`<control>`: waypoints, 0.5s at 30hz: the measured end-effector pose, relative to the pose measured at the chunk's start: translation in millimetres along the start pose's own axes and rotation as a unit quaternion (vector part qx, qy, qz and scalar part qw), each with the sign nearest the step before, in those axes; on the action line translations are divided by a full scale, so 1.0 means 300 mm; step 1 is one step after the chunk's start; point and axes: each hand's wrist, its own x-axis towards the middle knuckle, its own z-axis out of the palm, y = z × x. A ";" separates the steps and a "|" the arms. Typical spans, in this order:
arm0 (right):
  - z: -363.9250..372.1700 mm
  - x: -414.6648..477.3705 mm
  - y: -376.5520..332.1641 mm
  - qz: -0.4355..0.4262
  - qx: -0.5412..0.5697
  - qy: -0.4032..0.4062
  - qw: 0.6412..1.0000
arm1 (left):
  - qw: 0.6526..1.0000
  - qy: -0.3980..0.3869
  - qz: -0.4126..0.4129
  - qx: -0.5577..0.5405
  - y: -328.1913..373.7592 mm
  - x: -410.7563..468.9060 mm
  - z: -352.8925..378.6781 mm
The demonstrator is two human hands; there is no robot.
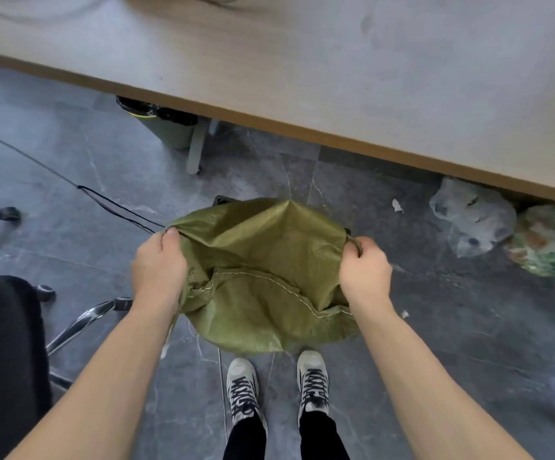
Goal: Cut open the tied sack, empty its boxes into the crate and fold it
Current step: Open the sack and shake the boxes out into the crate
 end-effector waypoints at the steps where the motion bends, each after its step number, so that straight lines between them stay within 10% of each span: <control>1: -0.008 0.002 -0.006 -0.013 0.016 0.011 1.000 | 1.000 0.006 0.024 0.001 0.009 -0.001 -0.002; 15: -0.023 -0.008 -0.047 -0.034 0.008 -0.012 0.999 | 0.999 0.035 0.020 0.012 0.033 -0.014 -0.030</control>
